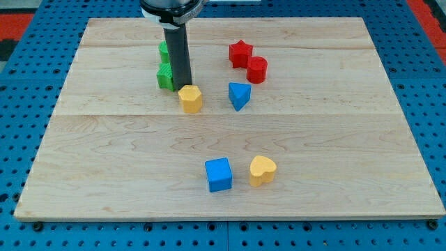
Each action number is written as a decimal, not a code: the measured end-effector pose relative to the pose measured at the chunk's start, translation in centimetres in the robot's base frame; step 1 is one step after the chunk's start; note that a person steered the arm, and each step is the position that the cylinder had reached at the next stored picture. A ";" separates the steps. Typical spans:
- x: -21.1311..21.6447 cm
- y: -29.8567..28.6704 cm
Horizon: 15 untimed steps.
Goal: Make a vertical line out of green blocks and yellow hexagon
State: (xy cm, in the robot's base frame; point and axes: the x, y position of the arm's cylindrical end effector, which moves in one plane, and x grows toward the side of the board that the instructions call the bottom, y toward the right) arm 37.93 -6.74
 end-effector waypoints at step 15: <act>-1.4 -0.2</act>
State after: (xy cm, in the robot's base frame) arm 36.57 -6.97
